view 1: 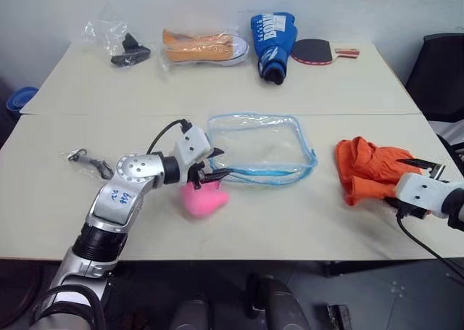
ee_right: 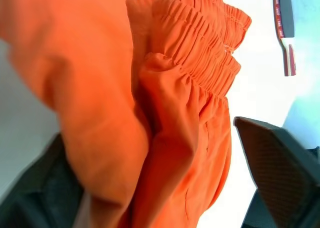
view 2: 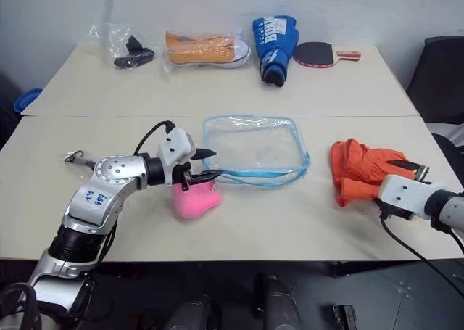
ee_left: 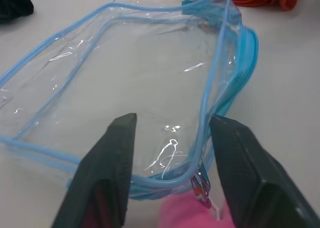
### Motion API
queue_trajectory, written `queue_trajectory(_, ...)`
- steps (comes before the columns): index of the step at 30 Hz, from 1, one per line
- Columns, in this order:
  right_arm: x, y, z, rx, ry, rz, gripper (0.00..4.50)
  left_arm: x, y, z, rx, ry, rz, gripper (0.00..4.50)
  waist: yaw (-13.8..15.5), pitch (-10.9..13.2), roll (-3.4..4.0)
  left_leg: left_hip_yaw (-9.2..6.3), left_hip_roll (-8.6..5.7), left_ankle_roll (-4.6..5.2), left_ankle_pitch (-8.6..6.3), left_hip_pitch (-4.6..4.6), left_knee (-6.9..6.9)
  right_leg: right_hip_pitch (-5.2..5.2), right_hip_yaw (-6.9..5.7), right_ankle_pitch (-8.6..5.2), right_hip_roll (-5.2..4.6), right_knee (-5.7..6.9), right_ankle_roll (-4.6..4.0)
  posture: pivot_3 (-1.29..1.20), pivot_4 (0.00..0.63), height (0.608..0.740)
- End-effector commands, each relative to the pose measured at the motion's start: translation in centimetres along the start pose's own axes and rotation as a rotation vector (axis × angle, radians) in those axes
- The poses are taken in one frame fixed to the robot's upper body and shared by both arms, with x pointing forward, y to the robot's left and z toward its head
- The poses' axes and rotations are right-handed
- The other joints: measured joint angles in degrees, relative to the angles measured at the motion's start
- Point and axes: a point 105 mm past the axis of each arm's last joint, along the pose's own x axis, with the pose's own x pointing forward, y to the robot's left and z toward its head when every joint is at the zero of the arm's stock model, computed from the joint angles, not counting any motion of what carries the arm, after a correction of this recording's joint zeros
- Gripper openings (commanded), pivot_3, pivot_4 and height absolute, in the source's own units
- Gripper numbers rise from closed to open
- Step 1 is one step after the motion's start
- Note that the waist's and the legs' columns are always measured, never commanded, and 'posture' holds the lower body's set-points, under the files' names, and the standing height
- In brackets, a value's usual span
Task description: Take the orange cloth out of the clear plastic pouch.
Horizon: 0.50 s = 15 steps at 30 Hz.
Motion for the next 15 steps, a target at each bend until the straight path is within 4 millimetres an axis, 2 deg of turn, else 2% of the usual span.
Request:
queue_trajectory(1,-1.8,-1.6,1.0,0.047,-0.021,-0.009,4.5,-1.8,1.4,0.8,-0.023,-0.036,0.052,3.79,0.0,0.0,0.0,0.01,0.0,0.0,0.0,-0.01,0.0,0.0,0.01,0.0,0.0,0.0,0.0,0.0,0.15,0.74)
queue_trajectory(6,-4.4,-1.3,1.8,0.351,-0.082,0.075,4.5,-4.5,0.3,2.6,-0.081,-0.145,-0.055,3.79,0.2,0.0,0.0,-0.01,0.01,0.02,-0.01,0.0,-0.02,-0.01,-0.01,0.0,-0.01,-0.01,0.0,0.0,0.15,0.74)
queue_trajectory(9,-6.5,-1.8,1.3,0.55,-0.084,0.111,4.5,-6.7,-0.2,2.8,-0.079,-0.133,-0.125,3.79,0.3,0.0,-0.01,-0.05,0.02,0.03,-0.02,0.0,-0.01,0.01,-0.03,0.0,-0.01,-0.03,0.0,0.0,0.15,0.74)
queue_trajectory(12,-9.7,-2.5,-0.6,0.737,-0.016,0.146,4.5,-10.9,1.2,2.3,-0.07,-0.046,-0.154,3.79,0.4,0.0,0.01,-0.05,0.01,0.08,-0.05,-0.01,-0.01,0.04,-0.02,-0.04,0.01,-0.04,-0.05,0.0,0.15,0.74)
queue_trajectory(15,-11.8,-3.4,-2.0,0.816,0.029,0.129,4.5,-14.0,2.9,0.8,-0.057,0.064,-0.138,3.79,0.3,0.0,0.01,-0.04,0.02,0.15,-0.11,-0.02,-0.02,0.01,-0.04,-0.1,0.09,-0.07,-0.12,0.0,0.15,0.74)
